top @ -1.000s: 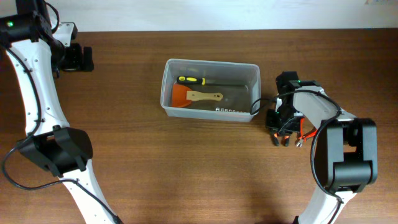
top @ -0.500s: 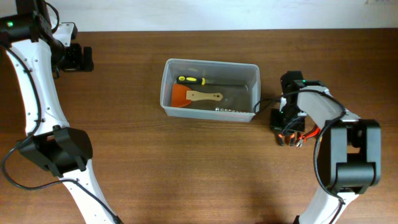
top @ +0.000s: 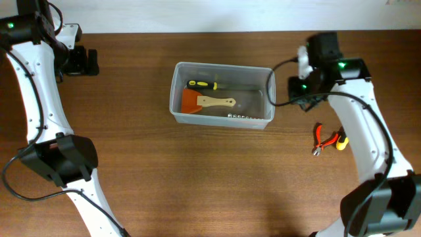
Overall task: Pack container
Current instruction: 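Carry the pliers with the right gripper into the container and release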
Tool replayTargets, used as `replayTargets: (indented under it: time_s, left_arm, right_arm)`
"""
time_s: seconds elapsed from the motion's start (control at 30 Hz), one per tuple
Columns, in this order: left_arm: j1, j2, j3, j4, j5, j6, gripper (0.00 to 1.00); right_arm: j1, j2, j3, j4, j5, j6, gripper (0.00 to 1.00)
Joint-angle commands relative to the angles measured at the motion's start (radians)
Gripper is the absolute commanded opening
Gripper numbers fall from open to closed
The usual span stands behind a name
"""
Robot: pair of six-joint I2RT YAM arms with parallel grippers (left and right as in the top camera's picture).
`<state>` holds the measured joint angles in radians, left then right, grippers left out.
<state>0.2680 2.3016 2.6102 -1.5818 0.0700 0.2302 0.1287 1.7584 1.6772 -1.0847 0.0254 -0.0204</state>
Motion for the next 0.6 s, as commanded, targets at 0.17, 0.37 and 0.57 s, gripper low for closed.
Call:
replayTargets:
  time_s: [0.17, 0.37, 0.57]
  left_arm:
    - [0.003, -0.002, -0.006, 0.002, -0.007, -0.013, 0.99]
    - [0.003, -0.002, -0.006, 0.002, -0.007, -0.013, 0.99]
    - [0.003, -0.002, -0.006, 0.002, -0.007, -0.013, 0.99]
  right_arm:
    - [0.22, -0.011, 0.067, 0.022, -0.093, -0.712, 0.04]
    - [0.298, 0.04, 0.067, 0.149, -0.098, -0.933, 0.04]
    - [0.296, 0.136, 0.067, 0.266, -0.173, -0.934, 0.04]
